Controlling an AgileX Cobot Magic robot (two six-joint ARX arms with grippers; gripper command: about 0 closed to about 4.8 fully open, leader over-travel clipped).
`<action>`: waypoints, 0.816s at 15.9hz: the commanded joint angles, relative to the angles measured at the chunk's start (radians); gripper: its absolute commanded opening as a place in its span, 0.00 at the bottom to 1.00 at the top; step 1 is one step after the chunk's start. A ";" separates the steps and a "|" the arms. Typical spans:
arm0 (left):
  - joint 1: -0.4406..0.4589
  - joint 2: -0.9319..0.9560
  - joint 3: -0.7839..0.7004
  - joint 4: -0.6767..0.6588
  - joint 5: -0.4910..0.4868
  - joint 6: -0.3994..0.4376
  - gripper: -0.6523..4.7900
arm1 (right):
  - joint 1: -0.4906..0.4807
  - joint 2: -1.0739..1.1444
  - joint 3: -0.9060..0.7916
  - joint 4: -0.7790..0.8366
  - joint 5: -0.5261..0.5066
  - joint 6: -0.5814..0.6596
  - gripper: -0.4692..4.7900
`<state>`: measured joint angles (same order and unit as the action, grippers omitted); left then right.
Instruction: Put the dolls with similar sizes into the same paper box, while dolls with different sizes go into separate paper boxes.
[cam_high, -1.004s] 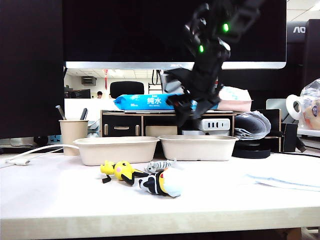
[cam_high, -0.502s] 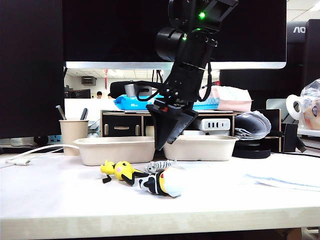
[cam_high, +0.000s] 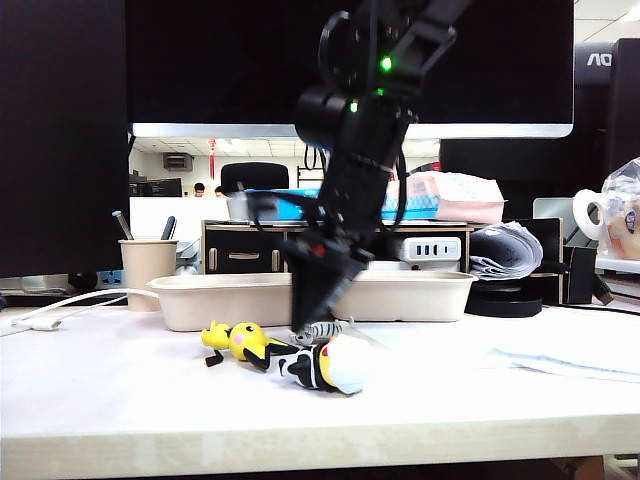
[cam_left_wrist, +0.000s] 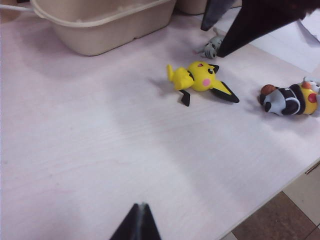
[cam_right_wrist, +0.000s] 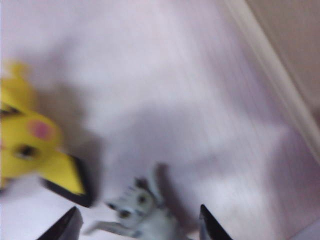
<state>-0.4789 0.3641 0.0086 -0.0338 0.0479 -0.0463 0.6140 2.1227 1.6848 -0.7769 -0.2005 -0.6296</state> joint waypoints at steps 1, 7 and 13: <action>0.000 0.000 0.001 0.013 -0.002 -0.003 0.11 | 0.000 0.031 0.002 -0.008 0.024 -0.008 0.67; 0.000 0.000 0.001 0.013 -0.002 -0.003 0.11 | -0.001 0.061 0.002 -0.013 0.060 -0.007 0.36; 0.000 -0.001 0.001 0.013 -0.002 -0.003 0.11 | -0.001 0.056 0.011 -0.009 0.095 0.018 0.24</action>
<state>-0.4793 0.3630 0.0086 -0.0338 0.0475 -0.0460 0.6132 2.1674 1.6978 -0.7681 -0.1310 -0.6289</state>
